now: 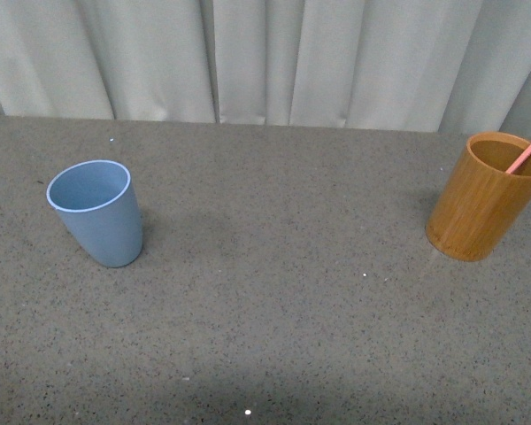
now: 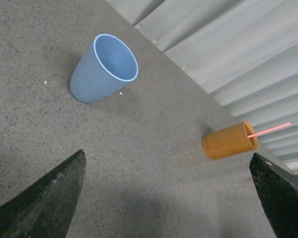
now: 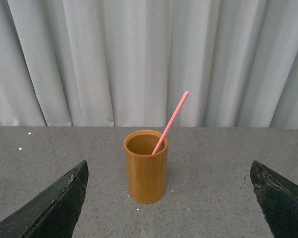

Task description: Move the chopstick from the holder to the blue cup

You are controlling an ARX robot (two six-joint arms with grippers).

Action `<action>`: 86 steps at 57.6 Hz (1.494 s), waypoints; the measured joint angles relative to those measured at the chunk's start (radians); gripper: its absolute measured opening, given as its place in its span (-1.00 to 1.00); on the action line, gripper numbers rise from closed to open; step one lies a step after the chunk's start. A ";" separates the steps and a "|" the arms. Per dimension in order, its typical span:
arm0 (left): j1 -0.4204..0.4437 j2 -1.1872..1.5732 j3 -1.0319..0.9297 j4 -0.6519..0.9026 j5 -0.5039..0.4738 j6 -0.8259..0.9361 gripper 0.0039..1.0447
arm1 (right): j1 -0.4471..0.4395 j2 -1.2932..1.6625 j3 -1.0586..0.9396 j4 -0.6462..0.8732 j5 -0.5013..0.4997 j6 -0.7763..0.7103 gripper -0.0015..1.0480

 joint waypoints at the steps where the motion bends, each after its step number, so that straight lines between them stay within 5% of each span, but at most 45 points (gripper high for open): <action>1: 0.000 0.000 0.000 0.000 0.000 0.000 0.88 | 0.000 0.000 0.000 0.000 0.000 0.000 0.81; 86: 0.000 0.000 0.000 0.000 0.000 0.000 0.88 | 0.000 0.000 0.000 0.000 0.000 0.000 0.81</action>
